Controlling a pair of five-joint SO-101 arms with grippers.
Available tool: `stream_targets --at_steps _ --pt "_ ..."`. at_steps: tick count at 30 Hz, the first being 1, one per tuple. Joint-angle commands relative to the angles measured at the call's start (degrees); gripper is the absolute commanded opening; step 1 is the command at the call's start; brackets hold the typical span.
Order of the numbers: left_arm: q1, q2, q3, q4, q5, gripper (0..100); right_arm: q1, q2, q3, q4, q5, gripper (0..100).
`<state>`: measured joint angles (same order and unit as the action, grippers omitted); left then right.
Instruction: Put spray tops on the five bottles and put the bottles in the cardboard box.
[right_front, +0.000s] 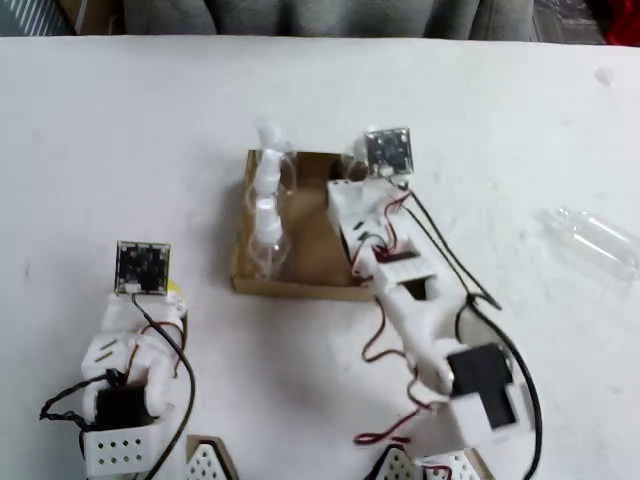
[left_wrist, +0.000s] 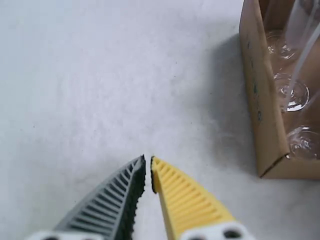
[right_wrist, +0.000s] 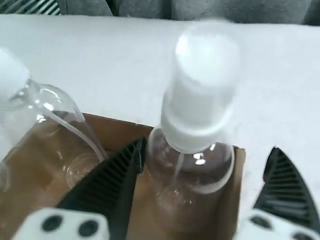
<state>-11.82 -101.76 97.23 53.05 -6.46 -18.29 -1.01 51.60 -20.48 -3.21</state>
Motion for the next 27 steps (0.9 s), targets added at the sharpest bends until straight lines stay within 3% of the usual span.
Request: stream_targets --at_steps 1,21,23,27 --pt "-0.7 -0.4 -0.1 -1.8 -0.7 2 -0.2 -8.9 3.5 -0.1 0.4 31.3" --pt "-0.7 -0.3 -0.1 -1.8 -0.7 2 -2.4 -47.6 6.3 49.5 0.4 31.0" --pt "-0.7 -0.3 -0.1 -1.8 -0.7 2 0.0 -52.5 4.9 57.8 1.2 28.0" --pt "-0.7 -0.3 -0.1 -1.6 -0.7 2 7.2 -58.9 -1.9 75.6 10.3 15.3"
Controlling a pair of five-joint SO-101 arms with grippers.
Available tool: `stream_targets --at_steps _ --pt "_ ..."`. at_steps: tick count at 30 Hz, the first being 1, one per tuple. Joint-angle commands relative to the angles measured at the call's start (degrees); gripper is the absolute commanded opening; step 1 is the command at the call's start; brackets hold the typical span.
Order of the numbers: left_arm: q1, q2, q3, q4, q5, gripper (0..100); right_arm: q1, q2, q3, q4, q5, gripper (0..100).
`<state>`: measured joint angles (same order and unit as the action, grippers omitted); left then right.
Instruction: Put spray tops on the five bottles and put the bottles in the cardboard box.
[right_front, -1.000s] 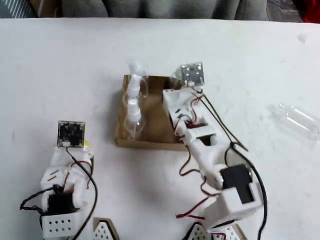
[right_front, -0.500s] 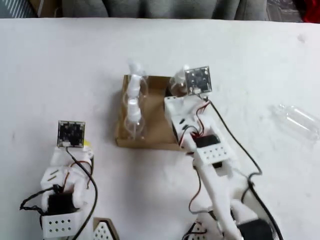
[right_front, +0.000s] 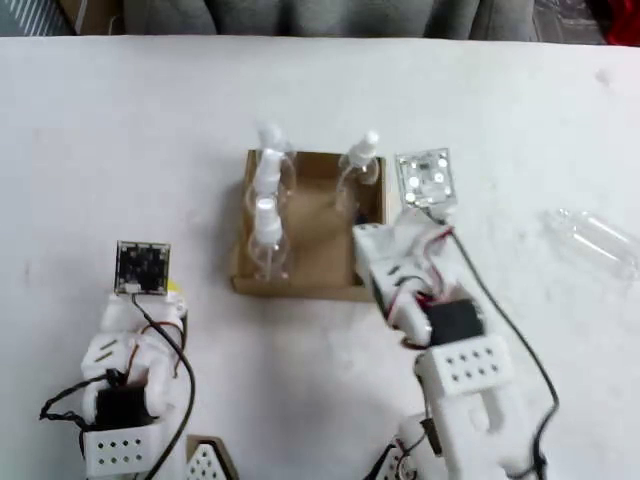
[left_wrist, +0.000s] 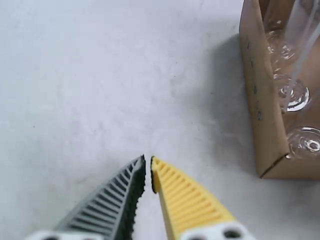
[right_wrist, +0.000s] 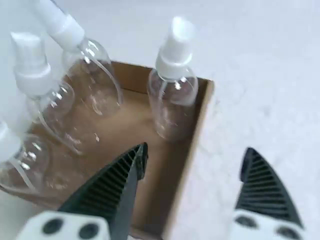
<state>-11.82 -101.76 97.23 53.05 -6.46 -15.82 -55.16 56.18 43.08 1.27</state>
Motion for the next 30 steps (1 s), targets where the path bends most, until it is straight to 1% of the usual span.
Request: stream_targets --at_steps 1,4,6,10,14,17,21,22,24,26,27,30 --pt "-0.7 -0.3 -0.1 -1.6 -0.7 2 6.5 -5.3 -8.4 15.6 8.0 12.9" --pt "-0.7 -0.3 -0.1 -1.6 -0.7 2 13.5 -5.3 -13.4 23.8 13.5 11.4" --pt "-0.7 -0.3 -0.1 -1.6 -0.7 2 18.5 -5.3 -15.3 26.7 17.0 11.4" --pt "-0.7 -0.3 -0.1 -1.6 -0.7 2 27.7 -5.0 -16.8 27.6 24.6 11.3" --pt "-0.7 -0.3 -0.1 -1.5 -0.7 2 34.2 -0.1 -17.1 27.6 33.1 11.3" --pt "-0.7 -0.3 -0.1 -1.5 -0.7 2 38.5 7.6 -21.1 27.9 38.4 11.3" --pt "-0.7 -0.3 -0.1 -1.5 -0.7 2 42.8 21.4 -31.3 28.0 46.3 12.1" --pt "-0.7 -0.3 -0.1 -1.5 -0.7 2 43.6 25.2 -34.1 28.0 48.2 14.2" --pt "-0.7 -0.3 -0.1 -1.5 -0.7 2 44.6 32.5 -40.2 29.3 50.9 21.9" --pt "-0.7 -0.3 -0.1 -1.5 -0.7 2 45.1 40.0 -47.0 31.8 53.6 29.8" --pt "-0.7 -0.3 -0.1 -1.5 -0.7 2 45.1 43.6 -50.6 33.4 55.9 32.2" --pt "-0.7 -0.3 -0.1 -1.5 -0.7 2 45.8 54.0 -62.3 37.4 63.5 32.0"
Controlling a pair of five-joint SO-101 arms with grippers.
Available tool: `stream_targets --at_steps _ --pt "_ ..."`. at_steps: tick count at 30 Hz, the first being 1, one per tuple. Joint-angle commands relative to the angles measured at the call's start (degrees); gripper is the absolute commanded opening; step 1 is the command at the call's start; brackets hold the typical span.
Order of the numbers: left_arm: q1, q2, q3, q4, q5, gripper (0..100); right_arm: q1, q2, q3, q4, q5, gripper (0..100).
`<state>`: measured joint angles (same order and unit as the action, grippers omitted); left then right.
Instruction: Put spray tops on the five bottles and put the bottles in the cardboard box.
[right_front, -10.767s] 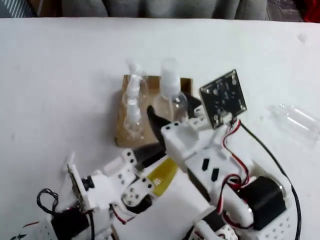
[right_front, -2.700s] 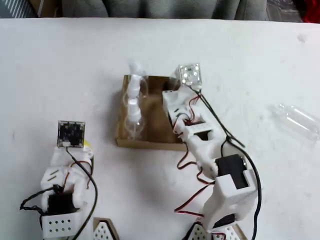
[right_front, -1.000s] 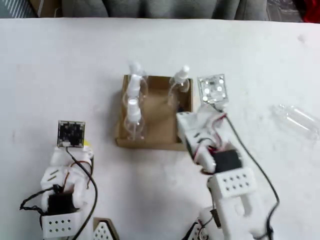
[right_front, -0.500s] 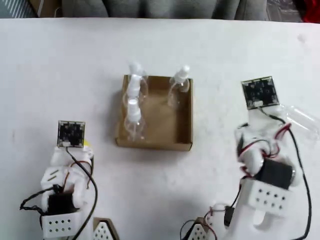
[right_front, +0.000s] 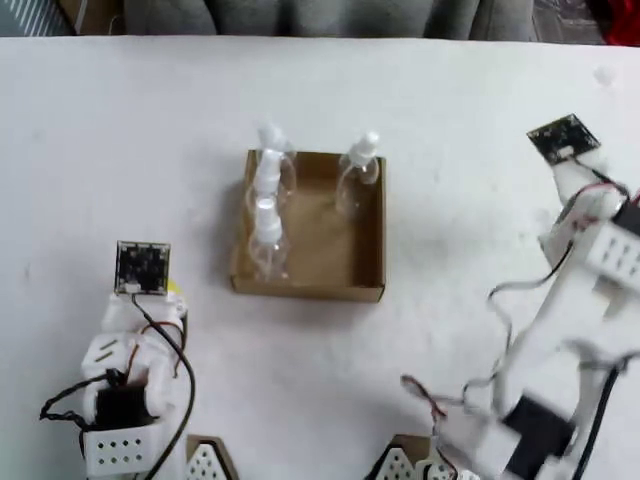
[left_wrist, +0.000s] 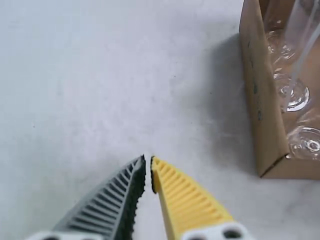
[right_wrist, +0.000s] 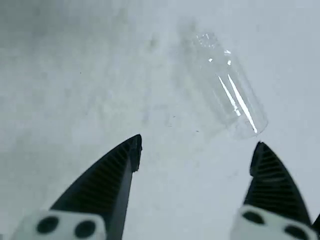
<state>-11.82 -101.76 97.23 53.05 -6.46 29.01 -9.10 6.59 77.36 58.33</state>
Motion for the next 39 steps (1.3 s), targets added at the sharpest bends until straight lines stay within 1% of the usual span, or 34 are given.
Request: stream_targets --at_steps 1,5,10,14,16,19,27,31,34,36,37,39 --pt "-0.7 -0.3 -0.1 -1.5 -0.7 2 1.0 11.4 -16.8 4.3 8.4 32.0" --pt "-0.7 -0.3 -0.1 -1.5 -0.7 2 1.4 24.7 -32.2 8.0 14.2 32.2" --pt "-0.7 -0.3 -0.1 -1.5 -1.1 2 1.5 40.7 -50.7 12.8 19.1 32.2" --pt "-0.7 -0.3 -0.1 -1.4 -5.2 2 2.7 52.4 -63.9 17.1 22.2 32.2" --pt "-0.7 -0.3 -0.1 -1.4 -5.6 2 3.2 57.5 -69.9 19.2 24.2 32.2" --pt "-0.7 -0.3 -0.1 -1.4 -5.6 2 4.4 64.5 -77.7 19.7 25.1 32.2" --pt "-0.7 -0.3 -0.1 -1.4 -5.8 2 6.4 78.1 -92.0 19.4 25.3 32.2" --pt "-0.7 -0.3 -0.1 -1.4 -5.9 2 6.2 82.2 -93.6 19.4 27.6 32.0" --pt "-0.7 -0.3 -0.1 -1.4 -5.9 2 6.2 84.5 -93.9 19.3 27.9 31.7" --pt "-0.7 -0.3 -0.1 -1.4 -5.9 2 6.2 85.3 -94.1 19.3 27.9 27.2" --pt "-0.7 -0.3 -0.1 -1.4 -6.0 2 6.1 85.5 -94.2 19.2 27.9 22.0" --pt "-0.7 -0.3 -0.1 -1.4 -6.0 2 6.1 85.5 -94.2 19.1 27.9 7.3"
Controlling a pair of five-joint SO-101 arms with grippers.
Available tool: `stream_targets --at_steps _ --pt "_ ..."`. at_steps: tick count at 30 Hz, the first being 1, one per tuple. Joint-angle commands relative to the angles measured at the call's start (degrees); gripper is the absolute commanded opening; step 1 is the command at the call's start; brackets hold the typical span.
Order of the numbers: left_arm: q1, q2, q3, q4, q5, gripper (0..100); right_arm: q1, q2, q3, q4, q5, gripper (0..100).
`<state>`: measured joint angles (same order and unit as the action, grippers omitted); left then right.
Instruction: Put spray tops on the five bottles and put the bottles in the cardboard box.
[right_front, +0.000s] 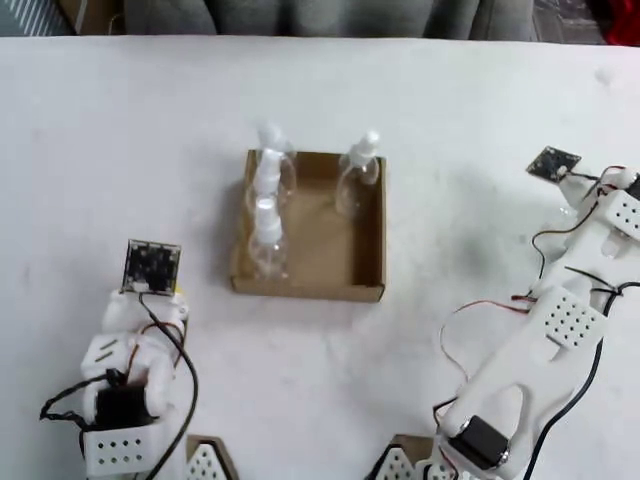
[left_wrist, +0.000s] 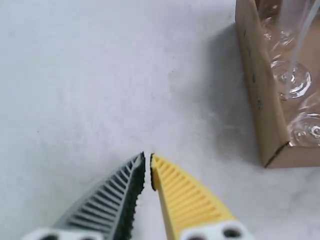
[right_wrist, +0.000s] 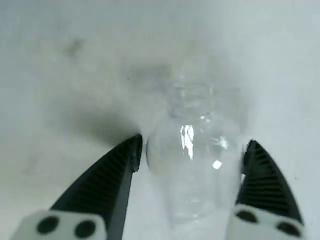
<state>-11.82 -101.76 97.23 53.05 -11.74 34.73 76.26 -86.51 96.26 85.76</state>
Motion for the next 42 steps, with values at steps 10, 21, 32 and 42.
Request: stream_targets --at_steps 10,21,32,42 --pt "-0.7 -0.3 -0.1 -1.4 -0.7 2 -0.4 -5.2 -6.1 2.4 -22.0 1.5" --pt "-0.7 -0.3 -0.1 -1.4 -0.7 2 0.7 -14.8 -3.8 2.9 -43.4 1.6" --pt "-0.7 -0.3 -0.1 -1.4 -0.7 2 0.3 -35.7 26.3 2.8 -49.6 1.6" --pt "-0.7 -0.6 -0.1 -3.0 1.3 2 -4.4 -56.8 56.7 2.6 -49.3 1.6"
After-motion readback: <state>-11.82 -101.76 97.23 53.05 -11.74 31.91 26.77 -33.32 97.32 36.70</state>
